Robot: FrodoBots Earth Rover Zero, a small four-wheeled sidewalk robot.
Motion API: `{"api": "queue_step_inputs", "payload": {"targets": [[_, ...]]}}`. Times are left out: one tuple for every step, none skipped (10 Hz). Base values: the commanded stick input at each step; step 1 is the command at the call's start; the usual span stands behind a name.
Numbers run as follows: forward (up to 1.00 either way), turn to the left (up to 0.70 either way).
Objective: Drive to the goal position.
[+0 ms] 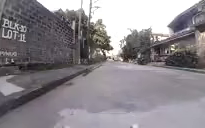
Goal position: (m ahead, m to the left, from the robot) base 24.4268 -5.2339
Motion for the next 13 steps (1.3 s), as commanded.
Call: {"api": "queue_step_inputs", "payload": {"targets": [[1.0, 0.0], [1.0, 0.0], [1.0, 0.0], [1.0, 0.0], [1.0, 0.0], [1.0, 0.0], [1.0, 0.0], [1.0, 0.0], [1.0, 0.0], [1.0, 0.0], [1.0, 0.0], [1.0, 0.0], [1.0, 0.0]]}}
